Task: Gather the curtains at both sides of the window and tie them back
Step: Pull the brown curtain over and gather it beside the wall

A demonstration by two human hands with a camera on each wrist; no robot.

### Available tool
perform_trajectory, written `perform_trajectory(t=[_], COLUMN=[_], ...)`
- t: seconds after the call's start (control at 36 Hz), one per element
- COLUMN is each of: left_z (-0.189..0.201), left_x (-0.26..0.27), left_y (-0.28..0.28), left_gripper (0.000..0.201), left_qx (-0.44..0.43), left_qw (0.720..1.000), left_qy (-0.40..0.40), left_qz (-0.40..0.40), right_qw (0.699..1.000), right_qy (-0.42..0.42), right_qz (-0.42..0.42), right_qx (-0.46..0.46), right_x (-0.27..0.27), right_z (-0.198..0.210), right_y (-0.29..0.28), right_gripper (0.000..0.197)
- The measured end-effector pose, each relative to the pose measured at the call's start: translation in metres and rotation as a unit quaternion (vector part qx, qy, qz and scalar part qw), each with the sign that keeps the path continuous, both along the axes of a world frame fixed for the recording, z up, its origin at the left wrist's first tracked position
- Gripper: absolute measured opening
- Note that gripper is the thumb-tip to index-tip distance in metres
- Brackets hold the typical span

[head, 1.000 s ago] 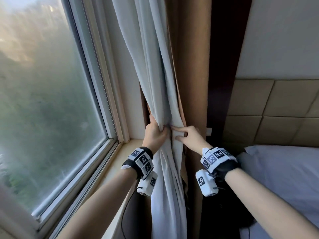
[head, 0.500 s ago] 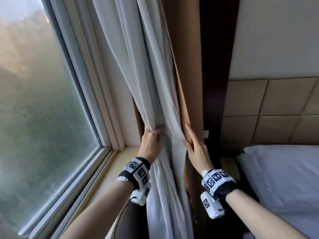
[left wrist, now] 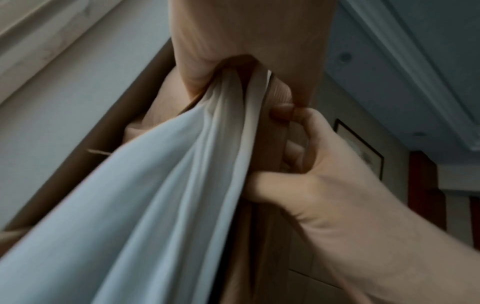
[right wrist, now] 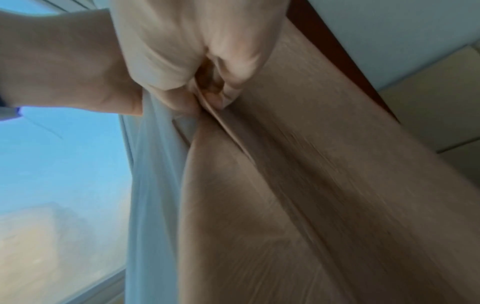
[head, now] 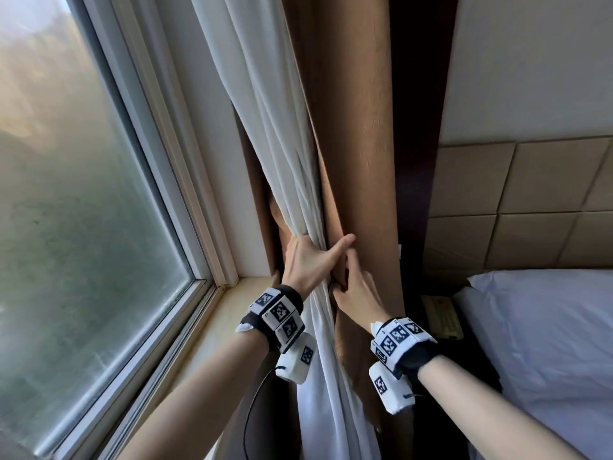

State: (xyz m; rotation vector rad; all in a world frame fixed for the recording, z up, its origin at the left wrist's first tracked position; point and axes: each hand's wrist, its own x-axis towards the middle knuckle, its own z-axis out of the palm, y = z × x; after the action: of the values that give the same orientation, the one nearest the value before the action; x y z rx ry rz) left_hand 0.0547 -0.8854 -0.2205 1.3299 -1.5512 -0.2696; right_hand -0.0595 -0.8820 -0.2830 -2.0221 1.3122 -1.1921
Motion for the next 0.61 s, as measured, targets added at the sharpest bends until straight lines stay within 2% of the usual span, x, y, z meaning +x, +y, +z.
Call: perform_trajectory(t=[0.08,0.17,0.25,0.28,0.33,0.36,0.42,0.53,0.61], left_z=[0.002,0.001,0.006,0.007,0.008,0.008,0.007,0.005,0.005], left_x=[0.005,0.009,0.009,0.009,0.012,0.013,0.017,0.025,0.03], left_y=[-0.009,-0.013,-0.011,-0.011,-0.012,-0.013,-0.016,-0.02,-0.023], left_gripper=[0.061,0.053,0.044,0.042,0.038,0.036,0.036,0.036,0.031], left_qx=[0.01,0.023,0.043,0.052,0.062,0.06,0.054,0.057,0.067], left_qw=[0.998,0.996,0.995,0.994,0.992,0.992,0.993,0.992,0.992], left_qy=[0.026,0.022,-0.006,-0.013,-0.026,-0.03,-0.043,-0.059,-0.076], left_qz=[0.062,0.079,0.092,0.097,0.104,0.102,0.099,0.092,0.082], right_qw=[0.999,0.996,0.993,0.993,0.995,0.995,0.992,0.989,0.987], right_qy=[-0.037,-0.059,-0.007,0.019,0.046,0.046,0.056,0.148,0.149], right_qz=[0.02,0.064,0.097,0.098,0.083,0.07,0.049,-0.006,-0.037], right_qx=[0.006,0.028,0.066,0.058,-0.012,-0.061,-0.097,0.015,0.044], right_x=[0.0,-0.001,0.0,0.001,0.005,0.007,0.01,0.008,0.006], right_z=[0.006,0.011,0.01,0.011,0.006,-0.002,-0.019,-0.048,-0.046], right_y=[-0.004,-0.007,-0.013,-0.012,-0.006,-0.003,0.004,0.006,0.004], right_gripper=[0.063,0.059,0.071,0.07,0.055,0.042,0.015,0.038,0.033])
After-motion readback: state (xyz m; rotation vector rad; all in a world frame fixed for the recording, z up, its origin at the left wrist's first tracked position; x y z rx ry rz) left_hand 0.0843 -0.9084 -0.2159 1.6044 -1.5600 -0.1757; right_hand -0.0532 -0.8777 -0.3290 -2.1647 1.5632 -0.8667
